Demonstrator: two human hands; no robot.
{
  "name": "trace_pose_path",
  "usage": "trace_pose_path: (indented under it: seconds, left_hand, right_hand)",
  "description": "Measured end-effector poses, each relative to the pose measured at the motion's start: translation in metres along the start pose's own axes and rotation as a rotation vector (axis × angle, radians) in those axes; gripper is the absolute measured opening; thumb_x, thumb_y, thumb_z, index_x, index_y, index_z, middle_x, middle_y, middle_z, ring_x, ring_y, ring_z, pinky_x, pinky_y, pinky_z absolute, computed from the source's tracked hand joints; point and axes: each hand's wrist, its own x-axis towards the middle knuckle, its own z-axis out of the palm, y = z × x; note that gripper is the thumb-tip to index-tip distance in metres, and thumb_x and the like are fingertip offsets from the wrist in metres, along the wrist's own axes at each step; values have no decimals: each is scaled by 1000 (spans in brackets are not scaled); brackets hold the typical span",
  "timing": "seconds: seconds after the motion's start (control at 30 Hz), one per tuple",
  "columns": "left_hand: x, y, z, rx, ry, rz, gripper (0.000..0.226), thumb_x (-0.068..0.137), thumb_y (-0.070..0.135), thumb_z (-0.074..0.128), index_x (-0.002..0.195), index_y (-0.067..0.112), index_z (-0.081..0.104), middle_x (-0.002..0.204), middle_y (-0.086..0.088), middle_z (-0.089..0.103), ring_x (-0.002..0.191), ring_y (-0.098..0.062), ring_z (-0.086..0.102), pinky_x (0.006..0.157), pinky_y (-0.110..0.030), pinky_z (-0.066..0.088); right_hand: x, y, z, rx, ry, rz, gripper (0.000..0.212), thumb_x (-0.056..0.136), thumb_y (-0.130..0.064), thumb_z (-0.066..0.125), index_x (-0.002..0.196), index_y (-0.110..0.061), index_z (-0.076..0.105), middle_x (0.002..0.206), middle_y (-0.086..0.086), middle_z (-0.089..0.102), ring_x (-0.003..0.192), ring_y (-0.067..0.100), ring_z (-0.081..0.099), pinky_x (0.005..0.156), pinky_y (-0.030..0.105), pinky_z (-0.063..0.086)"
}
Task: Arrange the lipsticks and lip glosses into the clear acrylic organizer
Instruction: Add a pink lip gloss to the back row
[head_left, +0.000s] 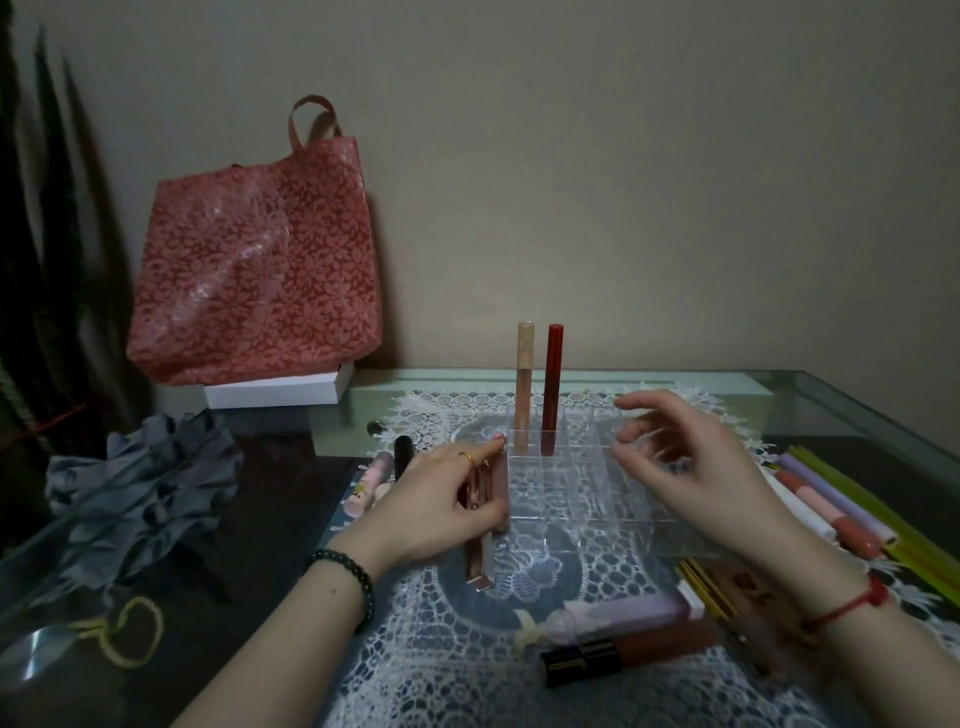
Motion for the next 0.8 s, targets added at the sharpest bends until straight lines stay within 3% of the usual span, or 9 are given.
trace_pose_path:
  seconds: [0.1,0.17,0.33,0.53,0.57,0.63,0.7,0.8]
  left_hand:
    - [-2,1,-1,79,-84,32,77,81,48,56,144,31,15,150,8,21,135,-8,17,93,-10,1]
    - [-2,2,0,102,-120,31,85,76,54,59,144,32,12,150,10,19,135,-8,15,92,-10,-2]
    - [0,5,-1,70,-96,16,86,70,56,64,141,33,22,141,8,37,128,-11,29,99,-20,16]
    - [-1,0,-4,206,-42,-17,68,60,77,52,121,47,45,113,26,55,111,-4,43,88,-29,24]
    - [-2,-1,-5,204,-25,-9,66,60,77,52,120,49,47,111,27,56,107,-1,44,87,-23,25]
    - [-3,-4,-7,182,33,47,52,67,64,59,116,46,53,106,23,61,95,6,45,80,-5,24]
    - [-3,-5,-8,208,95,116,38,73,49,62,111,43,59,100,21,65,78,10,42,77,5,20]
    - [-3,-1,-9,198,121,133,31,78,37,59,110,38,61,74,25,64,60,15,40,93,-8,28]
  right_hand:
    - [-1,2,-3,-11,-1,1,34,80,-24,63,111,-33,52,86,-11,61,74,0,58,65,17,44]
    - [-1,3,-4,-13,4,-3,33,80,-25,63,109,-34,52,86,-12,61,74,0,57,64,17,43]
    - [-2,3,-2,-52,-2,-2,33,76,-35,59,108,-37,52,84,-15,61,74,-2,58,64,19,44]
    - [-3,4,-3,-66,-2,-5,31,78,-33,60,108,-38,53,85,-15,61,76,-1,58,68,24,50]
    - [-3,3,-3,-70,-3,-7,31,78,-33,59,108,-38,53,85,-15,61,76,-1,58,68,23,50]
    - [-3,2,-2,-73,-4,-14,31,77,-33,59,107,-37,53,84,-16,61,76,-2,58,68,22,49]
    - [-3,1,-1,-71,0,-21,30,78,-30,59,106,-37,53,84,-15,62,75,-2,58,68,20,47]
    - [-3,0,-1,-56,1,-26,29,79,-25,61,105,-35,55,82,-13,63,75,0,59,70,21,48]
